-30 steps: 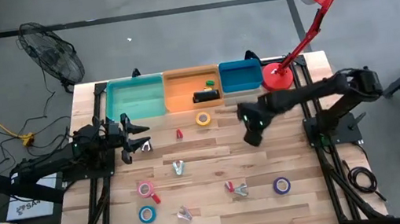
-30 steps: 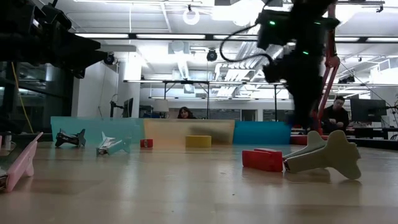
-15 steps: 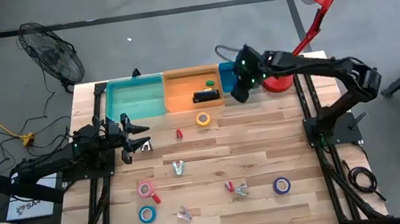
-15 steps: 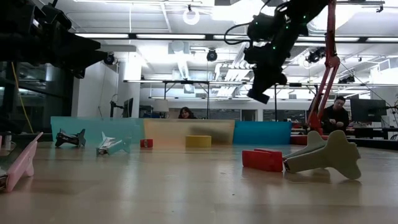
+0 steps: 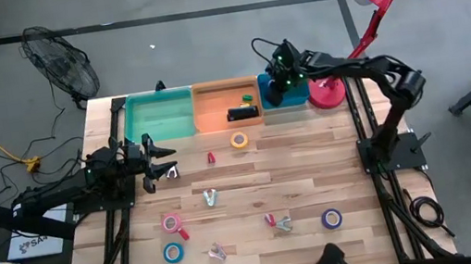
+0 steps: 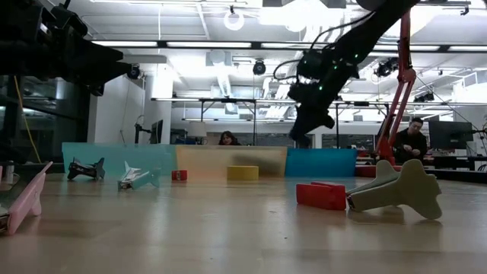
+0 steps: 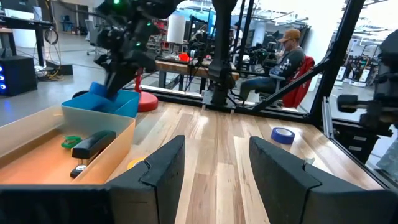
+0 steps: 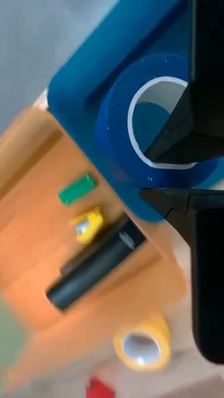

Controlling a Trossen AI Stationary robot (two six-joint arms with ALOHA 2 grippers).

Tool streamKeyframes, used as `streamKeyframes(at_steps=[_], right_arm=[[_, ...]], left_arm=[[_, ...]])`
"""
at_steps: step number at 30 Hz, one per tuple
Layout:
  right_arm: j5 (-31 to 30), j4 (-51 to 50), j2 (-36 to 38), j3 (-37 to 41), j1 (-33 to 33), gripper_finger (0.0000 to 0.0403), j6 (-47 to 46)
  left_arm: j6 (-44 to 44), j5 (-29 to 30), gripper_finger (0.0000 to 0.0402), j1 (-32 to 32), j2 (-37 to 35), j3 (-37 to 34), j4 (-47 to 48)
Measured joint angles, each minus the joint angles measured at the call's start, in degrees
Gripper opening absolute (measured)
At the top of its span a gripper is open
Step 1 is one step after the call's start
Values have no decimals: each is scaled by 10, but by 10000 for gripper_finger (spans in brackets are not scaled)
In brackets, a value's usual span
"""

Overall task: Pick and place Stapler, Stapler remover, tape
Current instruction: Put the dark blue tape into the blue bin

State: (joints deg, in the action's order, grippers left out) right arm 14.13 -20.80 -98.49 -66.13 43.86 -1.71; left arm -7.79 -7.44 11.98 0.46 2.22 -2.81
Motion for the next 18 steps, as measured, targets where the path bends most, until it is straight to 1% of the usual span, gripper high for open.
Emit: streamKeyframes(at_steps=[5, 9, 13, 18], right_arm=[[0, -15, -47, -44, 13, 38, 6], [-2, -54, -86, -85, 13, 35, 9], [-10, -92, -121, -119, 12, 41, 7], [-20, -107, -135, -130, 11, 41, 7]], left_arm=[[0, 0, 177, 0, 0, 0, 0], [0, 0, 177, 0, 0, 0, 0], [0, 0, 177, 0, 0, 0, 0], [0, 0, 177, 0, 0, 0, 0]])
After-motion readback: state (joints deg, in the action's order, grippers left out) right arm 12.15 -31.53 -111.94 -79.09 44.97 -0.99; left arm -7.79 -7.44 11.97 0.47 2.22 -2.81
